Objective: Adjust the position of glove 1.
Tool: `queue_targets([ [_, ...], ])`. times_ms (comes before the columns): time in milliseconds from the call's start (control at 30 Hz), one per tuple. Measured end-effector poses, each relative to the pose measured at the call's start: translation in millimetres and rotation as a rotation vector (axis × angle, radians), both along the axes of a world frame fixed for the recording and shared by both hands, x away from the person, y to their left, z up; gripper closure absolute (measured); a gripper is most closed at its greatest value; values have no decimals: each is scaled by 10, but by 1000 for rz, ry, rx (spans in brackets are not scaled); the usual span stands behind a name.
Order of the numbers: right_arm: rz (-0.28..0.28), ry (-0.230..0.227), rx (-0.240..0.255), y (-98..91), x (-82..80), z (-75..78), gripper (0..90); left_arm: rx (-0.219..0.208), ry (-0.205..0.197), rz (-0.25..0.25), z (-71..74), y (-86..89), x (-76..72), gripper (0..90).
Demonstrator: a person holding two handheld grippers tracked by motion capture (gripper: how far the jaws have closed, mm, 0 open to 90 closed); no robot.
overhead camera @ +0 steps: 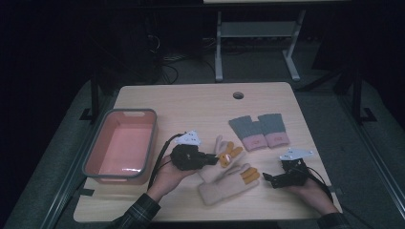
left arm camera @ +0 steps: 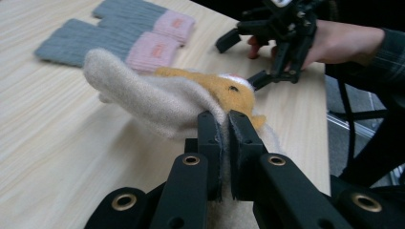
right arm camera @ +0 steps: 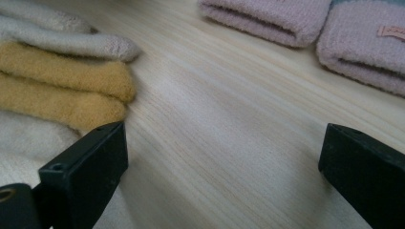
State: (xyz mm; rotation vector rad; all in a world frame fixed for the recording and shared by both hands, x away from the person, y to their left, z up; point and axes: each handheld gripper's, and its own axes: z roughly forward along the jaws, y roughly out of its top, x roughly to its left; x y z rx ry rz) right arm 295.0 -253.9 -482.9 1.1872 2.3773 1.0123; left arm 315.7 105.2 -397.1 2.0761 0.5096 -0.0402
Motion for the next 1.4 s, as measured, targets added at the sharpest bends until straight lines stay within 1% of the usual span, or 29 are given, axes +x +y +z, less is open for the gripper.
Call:
queue_targets([
  [100, 0, 0, 0, 0, 0, 0, 25, -7, 1, -21, 3, -47, -33, 848],
  [133, 0, 0, 0, 0, 0, 0, 25, -7, 4, -41, 4, -80, -54, 848],
  [200, 0, 0, 0, 0, 0, 0, 25, -11, 2, -48, 3, -98, -67, 848],
  [400, -5, -2, -3, -5, 3, 0, 26, -5, -6, -122, -1, -215, -138, 848],
  [433, -5, -2, -3, -5, 3, 0, 26, -5, -6, -122, -1, -215, -138, 848],
  [567, -18, -4, -6, -30, 2, -1, 26, -7, -2, -151, -25, -287, -174, 848],
  [700, -32, -6, -9, -77, -12, -1, 26, 7, 6, -189, -68, -359, -213, 848],
  [800, -41, -9, -8, -97, -26, -4, 26, 26, 1, -227, -98, -418, -241, 847],
  [933, -40, -9, -9, -98, -25, -4, 26, 34, 6, -244, -123, -441, -253, 847],
  [1033, -39, -10, -10, -98, -25, -5, 26, 60, 33, -260, -180, -449, -236, 846],
  [1067, -40, -8, -9, -98, -26, -4, 26, 72, 34, -261, -193, -446, -230, 845],
  [1100, -40, -9, -9, -98, -25, -4, 26, 83, 46, -250, -227, -431, -211, 845],
  [1300, -40, -9, -9, -98, -25, -5, 26, 101, 50, -222, -231, -342, -162, 839],
  [1400, -40, -9, -9, -98, -26, -4, 26, 127, 53, -215, -235, -301, -141, 828],
])
